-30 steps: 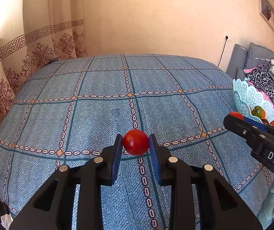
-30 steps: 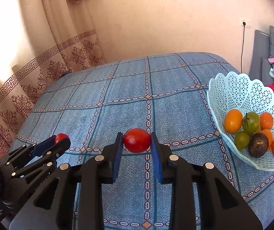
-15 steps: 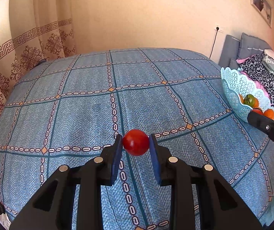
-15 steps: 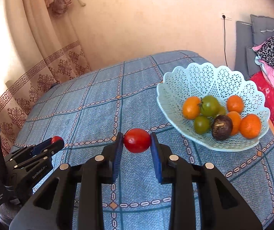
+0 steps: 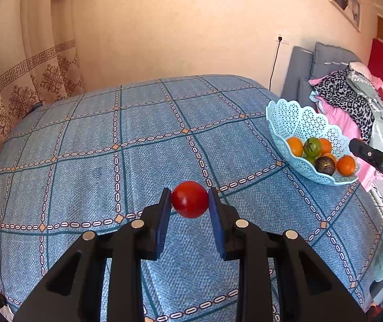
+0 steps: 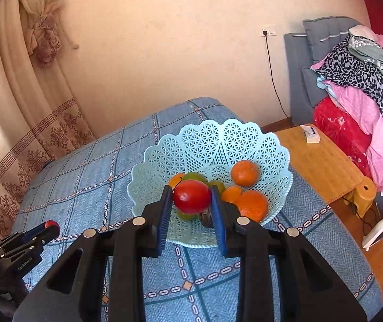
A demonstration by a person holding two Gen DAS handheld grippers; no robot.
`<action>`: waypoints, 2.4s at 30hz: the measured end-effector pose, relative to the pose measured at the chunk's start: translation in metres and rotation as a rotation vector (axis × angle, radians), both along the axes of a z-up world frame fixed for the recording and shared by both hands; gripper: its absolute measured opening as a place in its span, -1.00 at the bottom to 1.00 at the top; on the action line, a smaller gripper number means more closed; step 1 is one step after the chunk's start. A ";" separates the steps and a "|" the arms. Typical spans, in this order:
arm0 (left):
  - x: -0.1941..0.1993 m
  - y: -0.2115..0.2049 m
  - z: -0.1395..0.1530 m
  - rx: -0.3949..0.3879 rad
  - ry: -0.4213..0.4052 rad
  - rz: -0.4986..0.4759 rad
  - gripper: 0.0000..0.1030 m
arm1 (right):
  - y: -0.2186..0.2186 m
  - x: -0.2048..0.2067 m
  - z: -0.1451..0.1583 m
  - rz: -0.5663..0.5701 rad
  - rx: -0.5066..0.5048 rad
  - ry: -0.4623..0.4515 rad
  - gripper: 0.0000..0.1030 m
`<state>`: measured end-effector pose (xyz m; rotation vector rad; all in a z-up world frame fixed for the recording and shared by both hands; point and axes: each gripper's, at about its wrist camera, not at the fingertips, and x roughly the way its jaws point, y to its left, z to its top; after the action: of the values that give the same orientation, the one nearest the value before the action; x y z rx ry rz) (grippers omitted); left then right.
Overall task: Organize fruits
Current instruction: 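Carry both red tomatoes toward the blue basket, then open the right tool over the basket while the left tool lowers its red tomato inside, then open the left tool to release the red tomato into the basket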
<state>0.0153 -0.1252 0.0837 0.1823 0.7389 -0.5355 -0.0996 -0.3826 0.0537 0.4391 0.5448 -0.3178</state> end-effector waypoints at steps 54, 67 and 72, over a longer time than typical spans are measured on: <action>-0.005 -0.163 -0.004 -0.039 0.039 -0.275 0.22 | -0.052 -0.020 -0.018 -0.116 -0.006 0.001 0.09; -0.010 -0.137 0.018 -0.013 -0.088 -0.178 0.77 | -0.035 -0.026 -0.009 -0.168 -0.076 0.045 0.60; -0.012 -0.128 0.022 0.018 -0.145 -0.137 0.84 | -0.026 -0.029 -0.002 -0.177 -0.114 0.052 0.83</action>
<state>0.0036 -0.2529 0.1053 0.2874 0.5931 -0.6391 -0.1283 -0.4086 0.0514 0.3705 0.5366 -0.5285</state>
